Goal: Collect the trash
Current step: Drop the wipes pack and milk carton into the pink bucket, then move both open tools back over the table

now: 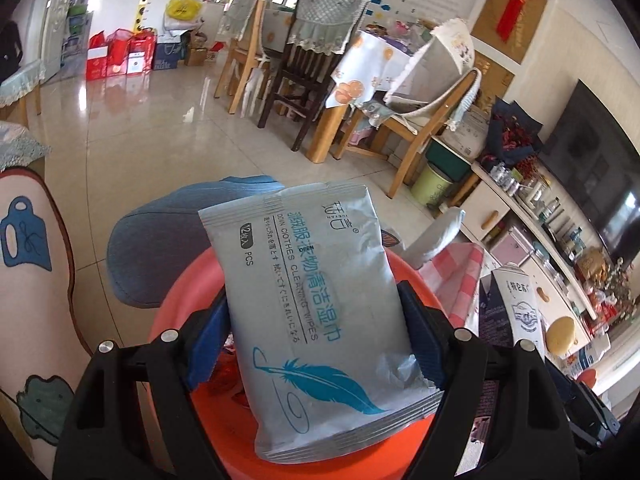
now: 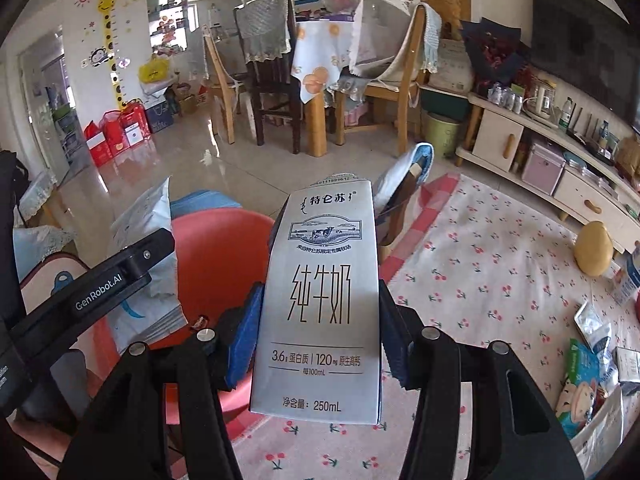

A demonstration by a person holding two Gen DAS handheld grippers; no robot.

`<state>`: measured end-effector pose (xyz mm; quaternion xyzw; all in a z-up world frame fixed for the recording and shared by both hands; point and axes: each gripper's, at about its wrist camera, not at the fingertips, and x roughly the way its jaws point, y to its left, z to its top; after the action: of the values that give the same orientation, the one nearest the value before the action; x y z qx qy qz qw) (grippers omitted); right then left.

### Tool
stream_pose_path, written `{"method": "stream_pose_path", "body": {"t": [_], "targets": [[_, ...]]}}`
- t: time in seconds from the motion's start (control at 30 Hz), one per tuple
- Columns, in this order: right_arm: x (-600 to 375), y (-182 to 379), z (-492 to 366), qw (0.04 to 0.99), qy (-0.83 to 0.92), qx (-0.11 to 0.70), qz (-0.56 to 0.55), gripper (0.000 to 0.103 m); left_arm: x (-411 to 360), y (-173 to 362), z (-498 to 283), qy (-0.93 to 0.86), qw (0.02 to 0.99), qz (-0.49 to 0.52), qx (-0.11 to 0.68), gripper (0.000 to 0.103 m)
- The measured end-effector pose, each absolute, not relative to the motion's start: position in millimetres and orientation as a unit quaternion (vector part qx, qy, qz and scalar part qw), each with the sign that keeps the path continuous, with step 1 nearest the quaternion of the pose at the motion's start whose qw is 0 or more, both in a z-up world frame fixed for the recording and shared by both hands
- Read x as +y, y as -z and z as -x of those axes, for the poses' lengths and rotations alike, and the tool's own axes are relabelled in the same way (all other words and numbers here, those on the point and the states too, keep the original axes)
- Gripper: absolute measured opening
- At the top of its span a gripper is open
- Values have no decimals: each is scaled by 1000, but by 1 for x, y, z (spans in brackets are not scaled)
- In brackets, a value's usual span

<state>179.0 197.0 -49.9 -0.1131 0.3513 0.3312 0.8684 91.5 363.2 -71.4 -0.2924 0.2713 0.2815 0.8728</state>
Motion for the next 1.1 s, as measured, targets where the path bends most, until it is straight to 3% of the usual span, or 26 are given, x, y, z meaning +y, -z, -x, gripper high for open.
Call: {"method": "stream_pose_path", "body": {"t": [0.33,0.5,0.6,0.8,1.1], "targets": [[240,74,-176,840,-379,367,130,55,391,83,-83,-297,855,326,274,82],[238,75,-172,842,-381,359,127,74,395,83,-79,-300,854,335,260,87],[230,73,-171,850,-370,354,120,81,394,82,-80,-302,854,338,256,87],[208,63,-169,873,-336,337,109,88,390,79,-80,-296,856,339,255,88],[163,47,-167,897,-293,315,100,89,368,68,-87,-268,877,310,253,88]]}}
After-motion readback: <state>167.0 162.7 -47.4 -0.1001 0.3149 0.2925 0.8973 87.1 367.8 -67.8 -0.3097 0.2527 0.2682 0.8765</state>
